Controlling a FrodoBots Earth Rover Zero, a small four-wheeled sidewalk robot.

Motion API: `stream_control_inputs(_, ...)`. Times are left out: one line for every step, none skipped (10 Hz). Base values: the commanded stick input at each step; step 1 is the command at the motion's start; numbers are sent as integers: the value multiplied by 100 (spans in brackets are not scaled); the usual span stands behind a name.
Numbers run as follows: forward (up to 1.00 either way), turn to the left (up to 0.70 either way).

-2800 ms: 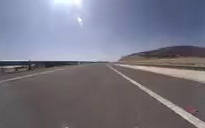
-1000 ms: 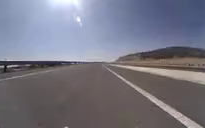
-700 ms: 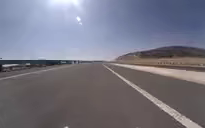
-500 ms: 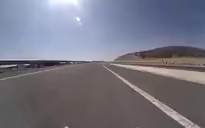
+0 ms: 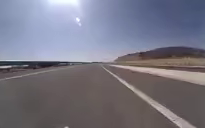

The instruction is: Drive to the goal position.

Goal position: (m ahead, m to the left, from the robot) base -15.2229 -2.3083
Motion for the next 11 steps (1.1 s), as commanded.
stream_control_inputs(100,0)
stream_control_inputs(100,0)
stream_control_inputs(100,0)
stream_control_inputs(100,0)
stream_control_inputs(100,0)
stream_control_inputs(100,0)
stream_control_inputs(100,0)
stream_control_inputs(100,0)
stream_control_inputs(100,0)
stream_control_inputs(100,0)
stream_control_inputs(100,27)
